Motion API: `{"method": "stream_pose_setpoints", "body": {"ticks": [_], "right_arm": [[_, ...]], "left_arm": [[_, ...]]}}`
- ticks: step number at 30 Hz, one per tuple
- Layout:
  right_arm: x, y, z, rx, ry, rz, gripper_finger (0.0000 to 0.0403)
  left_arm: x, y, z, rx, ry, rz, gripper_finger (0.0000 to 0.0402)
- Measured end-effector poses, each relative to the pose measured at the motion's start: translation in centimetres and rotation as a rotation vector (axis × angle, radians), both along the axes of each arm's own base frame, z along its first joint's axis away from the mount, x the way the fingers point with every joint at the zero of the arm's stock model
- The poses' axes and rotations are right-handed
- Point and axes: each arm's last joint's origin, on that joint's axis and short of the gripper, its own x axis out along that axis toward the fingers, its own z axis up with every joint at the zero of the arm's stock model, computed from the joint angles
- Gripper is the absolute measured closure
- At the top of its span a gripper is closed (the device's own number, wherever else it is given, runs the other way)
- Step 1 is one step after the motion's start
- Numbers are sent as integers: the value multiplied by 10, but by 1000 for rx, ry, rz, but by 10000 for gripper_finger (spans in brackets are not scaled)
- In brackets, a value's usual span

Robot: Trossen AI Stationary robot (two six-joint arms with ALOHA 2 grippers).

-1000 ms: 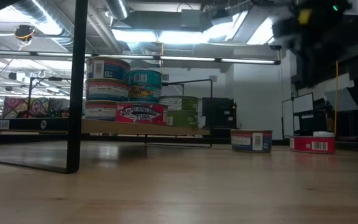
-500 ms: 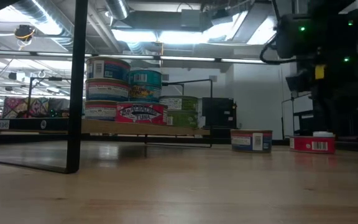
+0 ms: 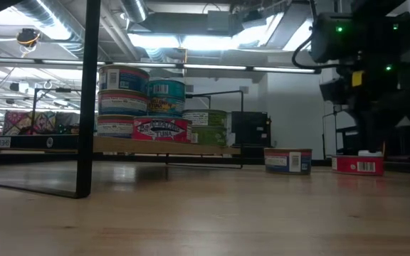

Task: Stack canned seafood by type on shelf
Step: Stack the top red tuna can on top of the red tuna can on the shelf

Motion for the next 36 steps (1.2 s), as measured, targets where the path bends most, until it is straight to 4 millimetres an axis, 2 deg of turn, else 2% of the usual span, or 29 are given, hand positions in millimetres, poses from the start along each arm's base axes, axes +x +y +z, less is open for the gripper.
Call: {"method": "stream_pose_setpoints", "body": {"ticks": [15,23,30,33,36], "right_arm": [[0,-9,-5,-15,30,-100,327],[6,-11,-20,-27,119,-71,327],[8,-11,-24,-39,146,-55,327],[8,-11,-24,-39,147,-54,338],[8,-11,-24,-39,147,-53,366]], "left_arm": [[0,0,0,0,0,0,149],[0,0,0,0,0,0,149],[0,0,0,0,0,1,149],[0,0,0,0,0,0,149],[0,0,0,2,2,-2,149]]}}
